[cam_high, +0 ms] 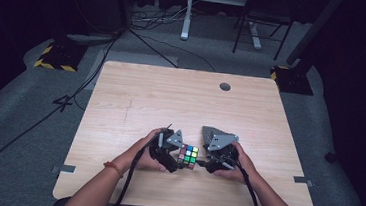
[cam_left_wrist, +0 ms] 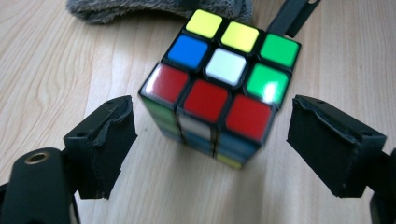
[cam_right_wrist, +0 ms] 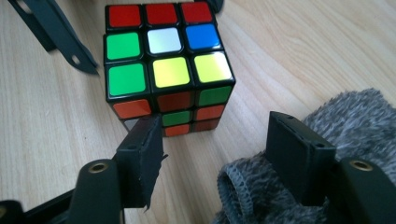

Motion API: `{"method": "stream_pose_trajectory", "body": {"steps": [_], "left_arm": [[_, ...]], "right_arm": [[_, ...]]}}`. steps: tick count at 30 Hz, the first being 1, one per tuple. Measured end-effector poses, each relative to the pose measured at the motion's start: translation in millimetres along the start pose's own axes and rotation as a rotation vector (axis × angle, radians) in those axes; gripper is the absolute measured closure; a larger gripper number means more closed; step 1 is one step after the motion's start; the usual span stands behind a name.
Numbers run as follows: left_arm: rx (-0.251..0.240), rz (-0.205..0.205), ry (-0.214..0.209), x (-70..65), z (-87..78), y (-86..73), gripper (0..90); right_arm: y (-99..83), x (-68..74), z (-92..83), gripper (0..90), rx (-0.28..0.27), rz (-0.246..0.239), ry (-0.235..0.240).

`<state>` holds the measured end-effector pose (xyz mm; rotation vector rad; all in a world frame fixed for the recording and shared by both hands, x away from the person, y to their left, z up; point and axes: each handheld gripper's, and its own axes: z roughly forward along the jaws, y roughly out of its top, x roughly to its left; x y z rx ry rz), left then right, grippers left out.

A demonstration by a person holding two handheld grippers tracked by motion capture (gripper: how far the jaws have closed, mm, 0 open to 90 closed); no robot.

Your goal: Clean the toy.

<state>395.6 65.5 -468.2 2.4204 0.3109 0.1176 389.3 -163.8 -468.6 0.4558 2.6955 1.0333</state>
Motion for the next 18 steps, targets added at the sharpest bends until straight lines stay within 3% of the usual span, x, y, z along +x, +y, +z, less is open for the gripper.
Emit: {"method": "stream_pose_trajectory", "body": {"steps": [4,8,15,18], "left_arm": [[0.008,0.009,-0.024,-0.1,7.5,3.4,16.9],[0.025,0.019,-0.02,-2.2,9.6,4.1,17.4],[0.015,0.016,-0.05,-0.9,1.8,-3.1,24.9],[0.021,0.031,-0.061,-3.7,0.4,-3.8,27.0]], "right_arm": [[0.3,0.0,-2.1,38.1,-0.034,0.001,-0.008],[1.3,0.8,-3.8,38.3,-0.053,0.001,-0.017],[1.8,1.6,-2.0,39.5,-0.049,0.003,-0.035],[0.8,1.7,2.7,38.4,-0.011,-0.006,-0.008]]}}
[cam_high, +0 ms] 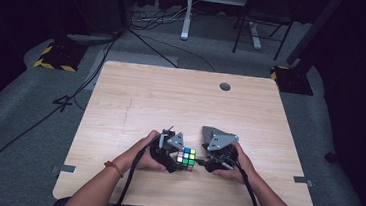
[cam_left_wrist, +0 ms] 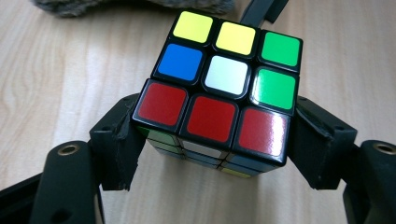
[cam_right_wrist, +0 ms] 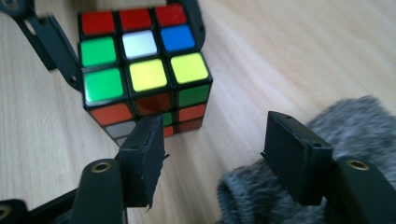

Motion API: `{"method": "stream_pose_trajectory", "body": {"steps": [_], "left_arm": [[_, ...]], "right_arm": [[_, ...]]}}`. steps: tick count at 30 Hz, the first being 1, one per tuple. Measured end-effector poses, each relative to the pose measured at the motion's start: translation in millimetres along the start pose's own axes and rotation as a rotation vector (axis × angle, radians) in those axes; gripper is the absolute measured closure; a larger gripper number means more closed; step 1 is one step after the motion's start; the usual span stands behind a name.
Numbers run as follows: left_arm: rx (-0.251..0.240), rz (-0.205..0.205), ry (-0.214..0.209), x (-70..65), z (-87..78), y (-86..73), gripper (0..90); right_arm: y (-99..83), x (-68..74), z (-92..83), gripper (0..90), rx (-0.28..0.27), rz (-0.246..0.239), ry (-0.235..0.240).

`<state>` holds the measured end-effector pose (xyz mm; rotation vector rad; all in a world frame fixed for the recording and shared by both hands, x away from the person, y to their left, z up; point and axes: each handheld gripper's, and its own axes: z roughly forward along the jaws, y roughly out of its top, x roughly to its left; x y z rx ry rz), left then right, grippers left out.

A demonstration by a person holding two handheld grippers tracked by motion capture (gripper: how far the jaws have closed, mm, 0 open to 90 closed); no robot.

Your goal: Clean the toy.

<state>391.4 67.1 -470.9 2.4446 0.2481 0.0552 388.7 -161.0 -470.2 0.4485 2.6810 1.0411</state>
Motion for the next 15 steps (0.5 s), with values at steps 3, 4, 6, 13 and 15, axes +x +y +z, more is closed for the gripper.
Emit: {"method": "stream_pose_trajectory", "body": {"steps": [3,4,6,13,15], "left_arm": [[-0.002,0.004,-0.003,-0.4,0.2,-0.2,27.0],[0.0,0.002,-0.004,-0.7,0.1,-0.5,26.9],[-0.001,0.001,-0.007,-1.0,0.1,-1.1,26.8],[-0.02,-0.015,-0.004,-0.9,2.3,-1.3,27.2],[-0.019,-0.021,-0.005,-0.9,5.0,0.3,25.2]], "right_arm": [[0.0,2.3,0.7,38.6,0.004,-0.022,-0.014],[0.2,2.0,-0.2,38.9,-0.009,-0.02,-0.017],[0.4,1.4,-2.8,39.0,-0.028,-0.016,-0.01],[2.4,-0.4,-11.3,40.4,-0.1,0.014,0.008],[4.3,0.0,-12.6,41.4,-0.113,0.012,0.027]]}}
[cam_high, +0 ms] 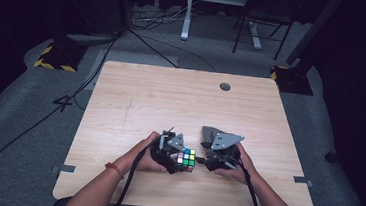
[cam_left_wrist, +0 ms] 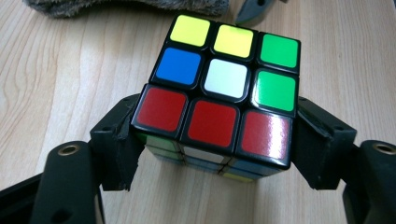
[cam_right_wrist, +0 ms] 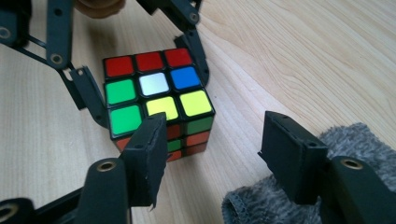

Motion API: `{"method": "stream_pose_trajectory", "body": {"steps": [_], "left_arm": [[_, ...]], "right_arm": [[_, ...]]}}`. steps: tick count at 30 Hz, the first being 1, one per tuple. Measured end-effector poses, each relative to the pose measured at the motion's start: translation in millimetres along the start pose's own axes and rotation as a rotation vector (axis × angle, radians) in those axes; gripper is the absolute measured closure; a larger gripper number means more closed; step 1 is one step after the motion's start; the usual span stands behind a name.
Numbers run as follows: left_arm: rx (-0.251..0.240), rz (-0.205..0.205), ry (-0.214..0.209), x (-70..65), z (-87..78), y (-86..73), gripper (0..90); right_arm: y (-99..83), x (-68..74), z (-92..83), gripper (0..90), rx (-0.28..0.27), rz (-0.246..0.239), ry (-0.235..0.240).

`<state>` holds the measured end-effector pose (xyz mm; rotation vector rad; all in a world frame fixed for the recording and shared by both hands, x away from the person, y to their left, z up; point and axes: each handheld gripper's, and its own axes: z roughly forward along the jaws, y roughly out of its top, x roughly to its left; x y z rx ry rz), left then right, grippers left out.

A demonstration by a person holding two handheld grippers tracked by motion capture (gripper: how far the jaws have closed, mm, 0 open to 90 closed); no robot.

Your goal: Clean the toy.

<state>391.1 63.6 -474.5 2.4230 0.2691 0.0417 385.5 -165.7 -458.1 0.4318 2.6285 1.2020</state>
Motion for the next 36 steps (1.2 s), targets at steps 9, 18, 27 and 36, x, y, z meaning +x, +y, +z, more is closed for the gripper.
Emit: {"method": "stream_pose_trajectory", "body": {"steps": [9,18,27,36], "left_arm": [[0.017,0.033,-0.009,-1.8,2.7,1.9,28.0],[0.014,0.025,-0.018,-3.3,0.2,-2.1,28.8],[-0.013,0.01,-0.031,-2.4,2.9,-1.0,28.9],[-0.012,-0.006,-0.047,1.6,5.7,1.3,17.6]], "right_arm": [[-6.7,0.3,8.9,40.6,0.134,-0.052,0.011],[-3.7,-0.7,0.8,39.8,0.039,-0.029,0.013],[2.2,-0.2,-3.6,41.9,0.049,-0.022,0.01],[-4.4,2.8,9.4,37.2,0.151,-0.069,0.056]]}}
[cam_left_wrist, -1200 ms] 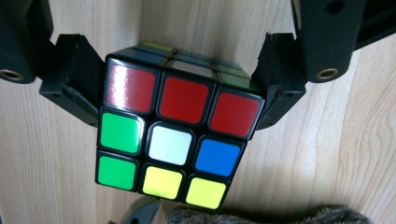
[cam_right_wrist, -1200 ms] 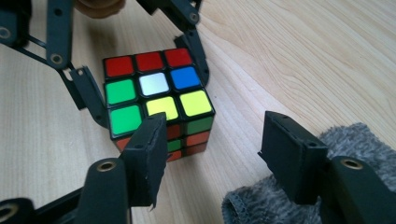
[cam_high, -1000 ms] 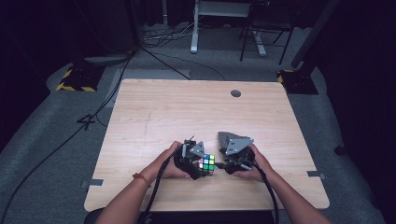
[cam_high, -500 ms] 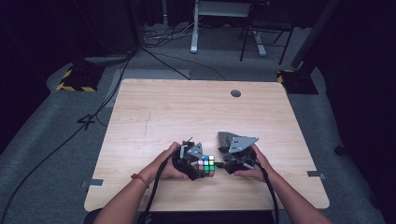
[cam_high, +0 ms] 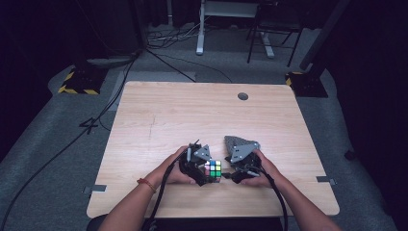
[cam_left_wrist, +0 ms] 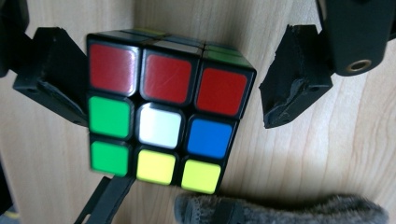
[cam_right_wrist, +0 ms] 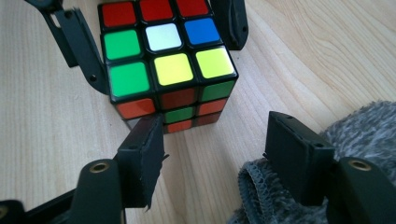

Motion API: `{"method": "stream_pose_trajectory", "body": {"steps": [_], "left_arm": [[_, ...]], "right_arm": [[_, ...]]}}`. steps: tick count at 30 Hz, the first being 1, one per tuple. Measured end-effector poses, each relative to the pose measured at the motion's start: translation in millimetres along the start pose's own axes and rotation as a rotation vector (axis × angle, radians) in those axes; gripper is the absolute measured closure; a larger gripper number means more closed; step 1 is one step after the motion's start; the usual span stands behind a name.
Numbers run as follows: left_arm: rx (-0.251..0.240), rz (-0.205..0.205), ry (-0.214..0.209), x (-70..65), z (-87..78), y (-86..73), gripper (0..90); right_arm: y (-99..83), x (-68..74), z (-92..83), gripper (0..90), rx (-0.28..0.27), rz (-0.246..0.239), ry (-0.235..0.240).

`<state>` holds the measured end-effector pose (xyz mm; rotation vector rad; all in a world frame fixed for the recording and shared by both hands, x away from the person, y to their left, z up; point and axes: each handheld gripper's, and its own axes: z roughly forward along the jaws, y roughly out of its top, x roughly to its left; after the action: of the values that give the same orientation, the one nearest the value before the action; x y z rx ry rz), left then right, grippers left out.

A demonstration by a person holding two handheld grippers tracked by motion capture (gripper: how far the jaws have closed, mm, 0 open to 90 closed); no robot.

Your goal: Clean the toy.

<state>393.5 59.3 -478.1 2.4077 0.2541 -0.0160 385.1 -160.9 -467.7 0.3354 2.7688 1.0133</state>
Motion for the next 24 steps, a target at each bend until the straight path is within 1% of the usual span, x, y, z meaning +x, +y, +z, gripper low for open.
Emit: {"method": "stream_pose_trajectory", "body": {"steps": [1,2,3,5,7,8,10,13,14,16,18,19,21,22,23,24], "left_arm": [[0.003,0.008,-0.024,-0.6,1.4,-0.2,22.4],[0.014,0.018,-0.021,-1.9,2.1,0.0,26.1],[0.026,0.035,-0.005,-4.1,3.1,0.0,26.3],[0.033,0.049,-0.003,-4.8,3.1,0.0,26.6],[0.027,0.042,-0.002,-4.9,3.3,-0.8,26.8],[0.032,0.043,0.0,-5.2,2.9,-1.0,26.7],[0.029,0.043,0.013,-5.4,3.0,-0.8,26.3],[0.024,0.042,0.019,-5.8,2.9,0.6,25.5],[0.018,0.042,0.025,-6.3,3.0,1.1,25.5],[0.017,0.044,0.03,-6.8,2.4,1.9,25.8],[-0.002,0.038,0.036,-6.6,2.5,2.7,26.0],[-0.002,0.03,0.033,-7.3,2.3,3.2,26.5],[-0.007,0.034,0.036,-8.2,3.7,4.2,26.8],[-0.004,0.035,0.028,-8.1,4.4,4.7,26.9],[-0.009,0.032,0.03,-8.0,4.8,4.8,27.0],[-0.01,0.028,0.031,-8.3,5.4,4.9,27.6]], "right_arm": [[-0.3,0.1,0.9,36.9,-0.003,0.003,0.007],[-0.6,0.4,1.7,36.3,-0.009,0.006,0.012],[-0.8,0.4,2.0,36.0,-0.013,0.004,0.013],[-0.6,1.3,1.3,35.8,-0.032,0.007,0.006],[-0.3,2.0,0.5,35.9,-0.038,0.001,0.001],[0.0,2.4,0.3,35.9,-0.045,-0.003,-0.004],[1.0,3.5,-0.7,35.8,-0.062,-0.006,-0.009],[3.3,3.7,-5.4,35.8,-0.114,0.008,-0.005],[3.9,3.9,-6.3,35.8,-0.117,0.007,-0.004],[5.0,5.1,-7.7,35.9,-0.12,-0.002,-0.018],[6.0,6.3,-9.7,36.7,-0.142,0.002,-0.021],[6.7,6.4,-10.9,37.8,-0.15,0.002,-0.017],[8.5,7.1,-11.9,37.7,-0.148,-0.007,-0.025],[9.0,7.8,-12.3,38.0,-0.154,-0.007,-0.023],[9.5,8.4,-12.6,39.1,-0.158,-0.009,-0.023],[10.3,9.4,-13.8,40.6,-0.174,-0.007,-0.028]]}}
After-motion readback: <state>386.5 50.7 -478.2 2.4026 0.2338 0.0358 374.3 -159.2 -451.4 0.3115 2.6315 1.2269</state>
